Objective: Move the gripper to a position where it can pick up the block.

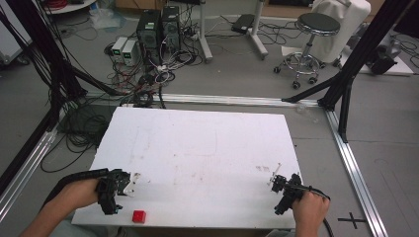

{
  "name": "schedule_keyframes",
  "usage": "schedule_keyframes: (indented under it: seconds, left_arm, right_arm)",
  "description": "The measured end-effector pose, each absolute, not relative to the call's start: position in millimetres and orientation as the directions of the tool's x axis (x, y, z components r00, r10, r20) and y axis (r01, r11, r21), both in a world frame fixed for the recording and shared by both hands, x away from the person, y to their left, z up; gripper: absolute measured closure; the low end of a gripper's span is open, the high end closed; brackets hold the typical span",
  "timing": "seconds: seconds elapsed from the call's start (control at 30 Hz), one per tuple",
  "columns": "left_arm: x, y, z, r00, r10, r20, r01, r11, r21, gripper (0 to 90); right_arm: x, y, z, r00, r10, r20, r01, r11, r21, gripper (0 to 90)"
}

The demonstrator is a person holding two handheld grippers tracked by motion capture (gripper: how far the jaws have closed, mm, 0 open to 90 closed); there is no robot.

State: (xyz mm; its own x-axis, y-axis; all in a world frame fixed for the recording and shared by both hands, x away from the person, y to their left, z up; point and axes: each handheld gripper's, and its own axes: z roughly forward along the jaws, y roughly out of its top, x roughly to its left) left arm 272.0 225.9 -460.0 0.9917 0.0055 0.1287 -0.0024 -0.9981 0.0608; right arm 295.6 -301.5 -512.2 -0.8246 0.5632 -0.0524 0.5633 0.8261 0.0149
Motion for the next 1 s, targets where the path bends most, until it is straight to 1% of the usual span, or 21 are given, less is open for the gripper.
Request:
schedule_keyframes:
  seconds: [0.5,0.87,1.0]
  left_arm:
    - [253.9,201.1,-474.4,0.994,-0.062,0.093,-0.065,-0.997,0.029,21.8]
    - [244.7,189.9,-481.7,0.995,-0.073,0.066,-0.075,-0.997,0.034,21.8]
    - [242.7,186.0,-485.9,0.997,-0.063,0.053,-0.065,-0.997,0.039,21.9]
  right_arm:
    - [296.0,-301.1,-512.5,-0.824,0.564,-0.051,0.564,0.826,0.016,2.9]
    - [296.0,-300.3,-512.5,-0.825,0.564,-0.045,0.564,0.826,0.017,3.0]
    - [296.0,-300.9,-512.6,-0.826,0.562,-0.047,0.562,0.827,0.017,2.9]
